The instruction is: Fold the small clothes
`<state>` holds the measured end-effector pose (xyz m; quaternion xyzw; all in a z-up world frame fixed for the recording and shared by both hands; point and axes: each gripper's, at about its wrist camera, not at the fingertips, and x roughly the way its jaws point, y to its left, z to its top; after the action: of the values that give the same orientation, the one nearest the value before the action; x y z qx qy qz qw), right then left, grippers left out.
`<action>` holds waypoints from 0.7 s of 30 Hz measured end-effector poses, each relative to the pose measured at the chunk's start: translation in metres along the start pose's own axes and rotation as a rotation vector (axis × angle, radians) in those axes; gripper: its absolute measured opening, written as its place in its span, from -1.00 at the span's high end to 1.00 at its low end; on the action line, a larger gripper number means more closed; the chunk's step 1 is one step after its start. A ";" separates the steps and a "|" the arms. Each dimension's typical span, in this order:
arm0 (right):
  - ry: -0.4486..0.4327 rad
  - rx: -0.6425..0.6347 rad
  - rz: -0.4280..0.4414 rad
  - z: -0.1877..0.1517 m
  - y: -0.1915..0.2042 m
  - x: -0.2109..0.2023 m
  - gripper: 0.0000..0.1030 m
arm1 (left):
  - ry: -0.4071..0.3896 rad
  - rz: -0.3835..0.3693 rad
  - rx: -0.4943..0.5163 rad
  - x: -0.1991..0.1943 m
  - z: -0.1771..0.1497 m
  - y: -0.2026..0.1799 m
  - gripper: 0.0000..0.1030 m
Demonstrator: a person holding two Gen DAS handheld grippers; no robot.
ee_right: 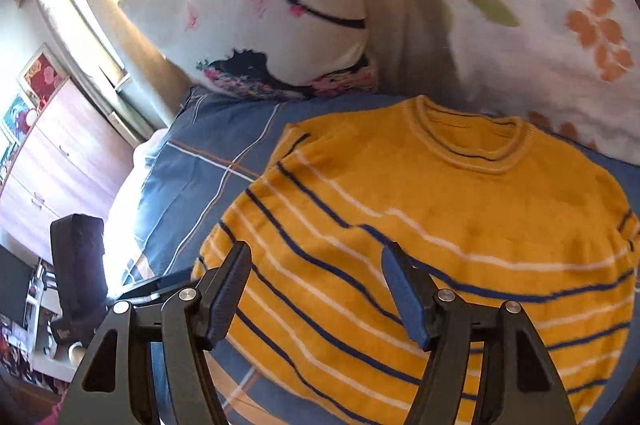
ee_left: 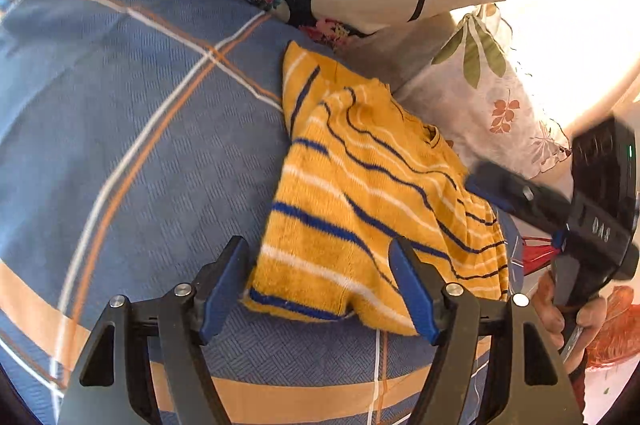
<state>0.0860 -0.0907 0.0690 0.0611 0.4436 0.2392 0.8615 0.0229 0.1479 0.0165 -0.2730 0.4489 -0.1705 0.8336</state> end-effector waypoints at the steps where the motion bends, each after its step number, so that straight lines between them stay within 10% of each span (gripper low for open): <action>1: 0.032 -0.018 0.001 0.007 0.013 0.016 -0.41 | -0.016 -0.017 -0.011 0.001 -0.002 0.002 -0.39; 4: 0.129 -0.049 -0.023 0.023 0.039 0.062 -0.41 | -0.061 -0.042 -0.022 0.003 -0.009 0.004 -0.22; 6: 0.182 -0.076 -0.082 0.032 0.054 0.091 -0.41 | -0.029 -0.076 -0.048 0.008 -0.010 0.010 0.47; 16: 0.360 -0.303 -0.371 0.032 0.112 0.176 -0.65 | -0.056 -0.094 -0.056 0.003 -0.014 0.005 0.58; 21: 0.304 -0.305 -0.426 0.034 0.109 0.161 0.53 | -0.064 -0.099 -0.049 -0.008 -0.017 -0.001 0.56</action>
<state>0.1528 0.0840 0.0052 -0.1998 0.5294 0.1234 0.8152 0.0048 0.1462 0.0148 -0.3207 0.4120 -0.1916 0.8311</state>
